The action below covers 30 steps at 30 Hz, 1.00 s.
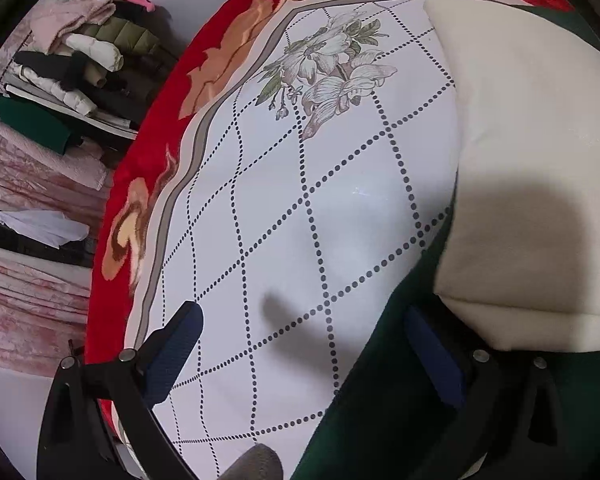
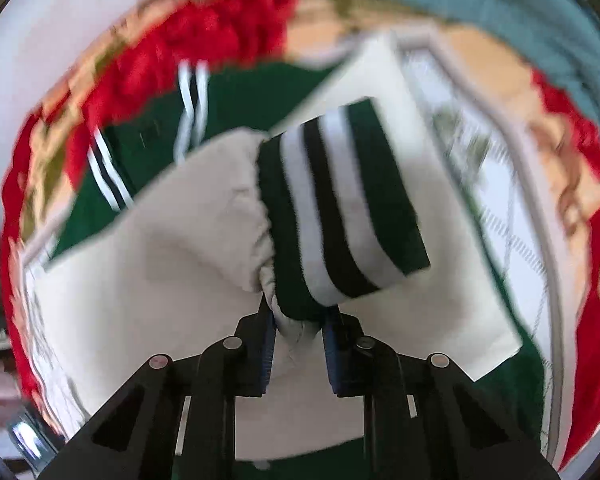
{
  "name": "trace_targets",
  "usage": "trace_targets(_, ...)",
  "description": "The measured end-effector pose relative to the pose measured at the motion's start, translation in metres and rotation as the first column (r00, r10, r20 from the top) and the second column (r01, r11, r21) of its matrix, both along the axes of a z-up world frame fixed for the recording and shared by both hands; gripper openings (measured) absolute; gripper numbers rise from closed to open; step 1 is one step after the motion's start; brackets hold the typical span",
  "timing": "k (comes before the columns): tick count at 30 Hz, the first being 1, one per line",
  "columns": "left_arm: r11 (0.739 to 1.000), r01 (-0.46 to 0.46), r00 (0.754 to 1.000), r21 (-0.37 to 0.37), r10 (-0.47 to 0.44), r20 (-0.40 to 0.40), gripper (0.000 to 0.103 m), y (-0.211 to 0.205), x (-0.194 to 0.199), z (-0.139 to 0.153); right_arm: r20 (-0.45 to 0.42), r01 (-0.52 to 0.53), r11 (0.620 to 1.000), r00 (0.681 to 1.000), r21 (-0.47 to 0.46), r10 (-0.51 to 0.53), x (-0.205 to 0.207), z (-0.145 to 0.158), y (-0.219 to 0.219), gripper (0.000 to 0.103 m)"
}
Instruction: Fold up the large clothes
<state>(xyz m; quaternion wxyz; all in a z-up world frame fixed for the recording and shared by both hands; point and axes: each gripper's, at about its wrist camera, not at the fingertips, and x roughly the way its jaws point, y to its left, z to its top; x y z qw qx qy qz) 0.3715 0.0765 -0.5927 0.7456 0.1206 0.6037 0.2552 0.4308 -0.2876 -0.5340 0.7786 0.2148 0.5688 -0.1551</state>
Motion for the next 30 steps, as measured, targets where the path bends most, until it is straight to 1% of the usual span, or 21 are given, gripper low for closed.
trace_targets(2,1.0,0.004,1.0,0.009,-0.004,-0.001,0.103,-0.002,0.0,0.0,0.005,-0.007,0.999,1.0,-0.042,0.007,0.004,0.0,0.004,0.022)
trace_targets(3,1.0,0.002,1.0,0.011,-0.002,0.0,0.103,-0.003,0.0,-0.001,-0.016,-0.012,0.999,1.0,-0.048,0.012,0.005,-0.003,-0.009,0.022)
trace_targets(4,1.0,-0.003,1.0,0.011,0.003,-0.001,0.103,-0.002,0.0,-0.001,-0.078,-0.026,0.998,0.997,-0.057,0.021,0.011,-0.019,-0.008,0.022)
trace_targets(5,1.0,-0.008,1.0,0.009,0.008,-0.002,0.103,-0.001,0.0,-0.002,-0.172,-0.06,0.997,0.984,-0.039,0.053,0.018,-0.04,-0.008,0.027)
trace_targets(6,1.0,-0.011,1.0,0.006,0.011,-0.002,0.103,-0.001,0.0,-0.002,-0.239,-0.077,0.997,0.968,-0.008,0.073,0.024,-0.051,-0.019,0.029)
trace_targets(8,1.0,-0.018,1.0,0.002,0.018,-0.001,0.103,0.0,0.0,-0.002,-0.234,-0.053,0.999,0.971,0.011,0.054,0.024,-0.048,-0.024,0.034)
trace_targets(9,1.0,-0.02,1.0,-0.001,0.02,-0.001,0.103,0.001,0.0,-0.001,-0.242,-0.063,0.998,0.968,0.017,0.065,0.025,-0.043,-0.026,0.035)
trace_targets(10,1.0,-0.024,1.0,-0.005,0.024,-0.002,0.103,0.002,-0.001,0.0,-0.235,-0.066,0.997,0.969,0.036,0.072,0.021,-0.035,-0.026,0.036)
trace_targets(11,0.999,-0.033,0.999,-0.012,0.033,-0.001,0.103,0.002,-0.003,0.005,-0.219,-0.057,0.996,0.973,0.062,0.069,0.015,-0.029,-0.027,0.039)
trace_targets(13,0.999,-0.031,0.999,-0.035,0.032,0.018,0.103,-0.002,-0.012,0.02,-0.172,-0.04,0.991,0.983,0.13,0.062,-0.004,-0.012,-0.026,0.044)
trace_targets(15,0.997,-0.024,0.998,-0.071,0.028,0.049,0.103,-0.011,-0.024,0.041,-0.136,-0.059,0.975,0.987,0.213,0.089,-0.022,-0.003,-0.014,0.045)
trace_targets(17,0.99,-0.008,0.997,-0.139,0.018,0.073,0.103,-0.031,-0.037,0.059,-0.128,-0.074,0.941,0.984,0.329,0.122,-0.034,-0.011,-0.001,0.045)
trace_targets(19,0.974,0.001,0.998,-0.227,0.015,0.067,0.103,-0.051,-0.039,0.061,-0.14,-0.028,0.874,0.984,0.485,0.109,-0.043,-0.034,0.009,0.045)
trace_targets(20,0.964,0.015,0.998,-0.266,0.002,0.063,0.103,-0.068,-0.037,0.057,-0.143,0.012,0.841,0.987,0.54,0.078,-0.048,-0.045,0.011,0.045)
trace_targets(21,0.959,0.025,0.998,-0.283,-0.008,0.061,0.103,-0.078,-0.034,0.052,-0.142,0.06,0.801,0.989,0.595,0.032,-0.052,-0.06,0.011,0.045)
trace_targets(23,0.954,0.033,0.998,-0.299,-0.017,0.055,0.103,-0.097,-0.025,0.039,-0.126,0.122,0.733,0.991,0.669,-0.049,-0.05,-0.076,0.006,0.045)
trace_targets(24,0.954,0.035,0.998,-0.298,-0.019,0.058,0.103,-0.106,-0.019,0.032,-0.122,0.166,0.683,0.986,0.712,-0.113,-0.04,-0.086,0.003,0.047)
trace_targets(25,0.962,0.033,0.998,-0.27,-0.018,0.059,0.103,-0.112,-0.014,0.025,-0.111,0.183,0.65,0.982,0.737,-0.15,-0.039,-0.089,0.0,0.045)
trace_targets(26,0.969,0.029,0.998,-0.244,-0.016,0.055,0.103,-0.115,-0.008,0.019,-0.096,0.199,0.641,0.977,0.741,-0.192,-0.038,-0.088,-0.003,0.022)
trace_targets(27,0.972,0.02,0.998,-0.233,-0.007,0.059,0.103,-0.114,-0.005,0.015,-0.079,0.195,0.651,0.976,0.734,-0.204,-0.04,-0.085,-0.002,0.009)
trace_targets(30,0.979,-0.066,0.993,-0.194,0.084,0.083,0.103,-0.095,-0.001,0.016,0.047,0.1,0.718,0.982,0.689,-0.182,-0.034,-0.051,0.001,0.005)
